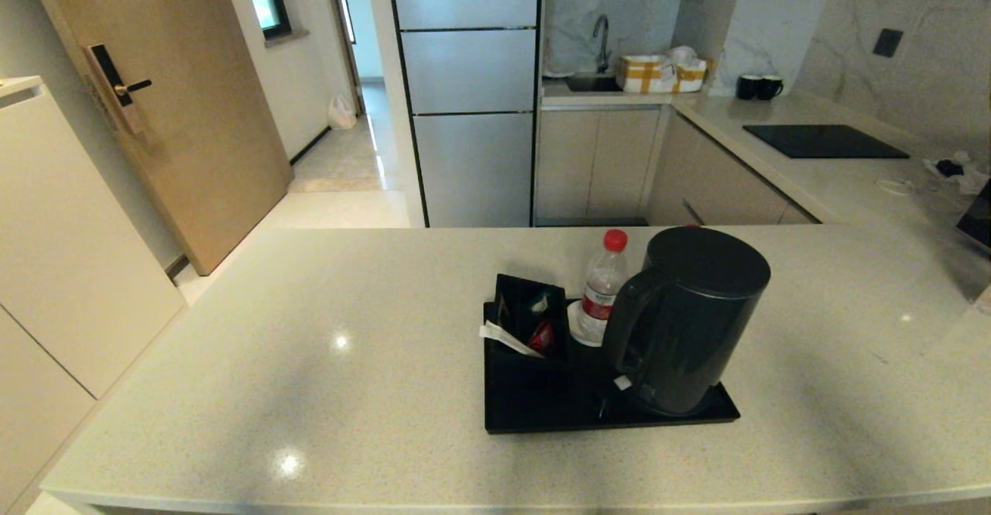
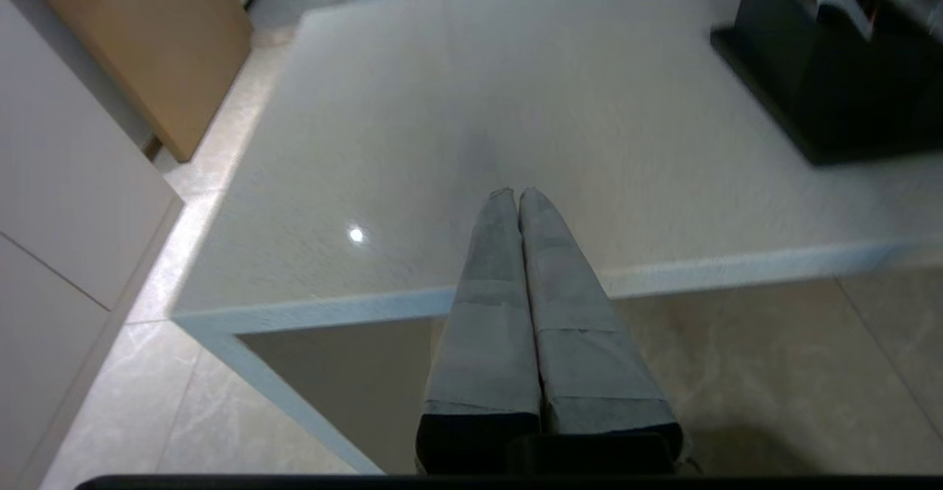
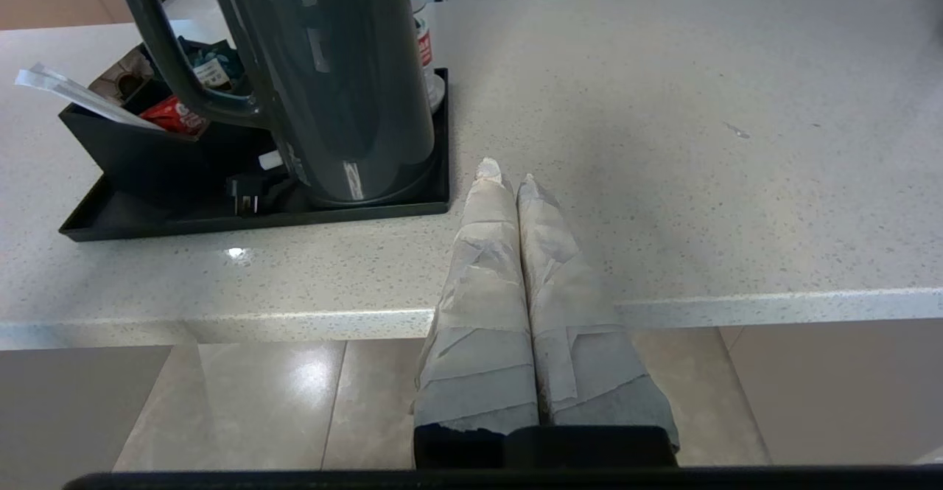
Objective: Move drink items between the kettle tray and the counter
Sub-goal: Pick up the kettle
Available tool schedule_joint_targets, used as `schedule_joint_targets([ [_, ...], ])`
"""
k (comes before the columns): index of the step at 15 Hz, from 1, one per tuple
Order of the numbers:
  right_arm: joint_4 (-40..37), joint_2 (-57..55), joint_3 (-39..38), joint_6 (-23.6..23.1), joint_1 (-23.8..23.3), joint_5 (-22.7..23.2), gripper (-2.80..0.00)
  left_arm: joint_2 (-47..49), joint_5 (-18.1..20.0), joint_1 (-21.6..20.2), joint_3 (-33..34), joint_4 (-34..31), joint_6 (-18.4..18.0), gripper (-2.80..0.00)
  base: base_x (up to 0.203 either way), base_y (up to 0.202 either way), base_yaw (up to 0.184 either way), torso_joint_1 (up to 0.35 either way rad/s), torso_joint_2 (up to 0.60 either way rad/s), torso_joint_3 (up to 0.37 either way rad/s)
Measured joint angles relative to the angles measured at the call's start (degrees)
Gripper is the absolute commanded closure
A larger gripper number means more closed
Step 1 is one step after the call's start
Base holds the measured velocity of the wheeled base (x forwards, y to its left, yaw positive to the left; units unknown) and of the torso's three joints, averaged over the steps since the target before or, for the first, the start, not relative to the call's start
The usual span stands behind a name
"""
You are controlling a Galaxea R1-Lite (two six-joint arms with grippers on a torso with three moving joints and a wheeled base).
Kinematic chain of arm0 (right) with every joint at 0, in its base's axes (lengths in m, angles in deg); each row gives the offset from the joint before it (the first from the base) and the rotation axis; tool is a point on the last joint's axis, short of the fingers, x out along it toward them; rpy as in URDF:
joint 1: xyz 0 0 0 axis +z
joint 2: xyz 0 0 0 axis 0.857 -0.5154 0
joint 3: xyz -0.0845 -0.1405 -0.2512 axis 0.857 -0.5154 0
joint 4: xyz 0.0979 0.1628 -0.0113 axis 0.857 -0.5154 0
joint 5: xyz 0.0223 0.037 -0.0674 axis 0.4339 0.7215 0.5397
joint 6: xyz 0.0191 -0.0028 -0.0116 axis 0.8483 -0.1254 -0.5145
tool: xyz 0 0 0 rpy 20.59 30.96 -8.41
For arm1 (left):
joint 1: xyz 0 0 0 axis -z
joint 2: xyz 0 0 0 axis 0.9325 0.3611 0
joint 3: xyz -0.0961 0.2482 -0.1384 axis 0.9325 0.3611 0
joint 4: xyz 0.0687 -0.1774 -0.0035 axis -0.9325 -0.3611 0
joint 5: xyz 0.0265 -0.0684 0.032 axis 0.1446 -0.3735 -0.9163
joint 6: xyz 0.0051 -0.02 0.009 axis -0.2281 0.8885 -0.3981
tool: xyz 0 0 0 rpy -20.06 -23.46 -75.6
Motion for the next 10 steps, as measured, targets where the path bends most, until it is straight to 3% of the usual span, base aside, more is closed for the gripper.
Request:
schedule_joint_targets([
  [2, -0.02, 0.0, 0.0, 0.07, 0.0, 0.0, 0.0, -0.64, 0.34, 0.11, 5.71, 5.18, -1.45, 0.0, 0.0, 0.0, 0.0, 0.0, 0.0, 0.0],
  [4, 0.0, 0.0, 0.0, 0.05, 0.0, -0.01, 0.0, -0.9, -0.17, 0.11, 8.27, 8.36, -0.55, 0.0, 0.0, 0.0, 0.0, 0.0, 0.0, 0.0],
  [6, 0.02, 0.0, 0.0, 0.02, 0.0, -0.02, 0.0, -0.95, -1.34, 0.11, 8.96, 8.67, 1.98, 0.0, 0.0, 0.0, 0.0, 0.0, 0.0, 0.0],
  [10, -0.02, 0.0, -0.01, 0.11, 0.0, -0.02, 0.0, -0.97, -1.57, 0.13, 9.31, 8.73, 3.34, 0.0, 0.0, 0.0, 0.0, 0.0, 0.0, 0.0],
])
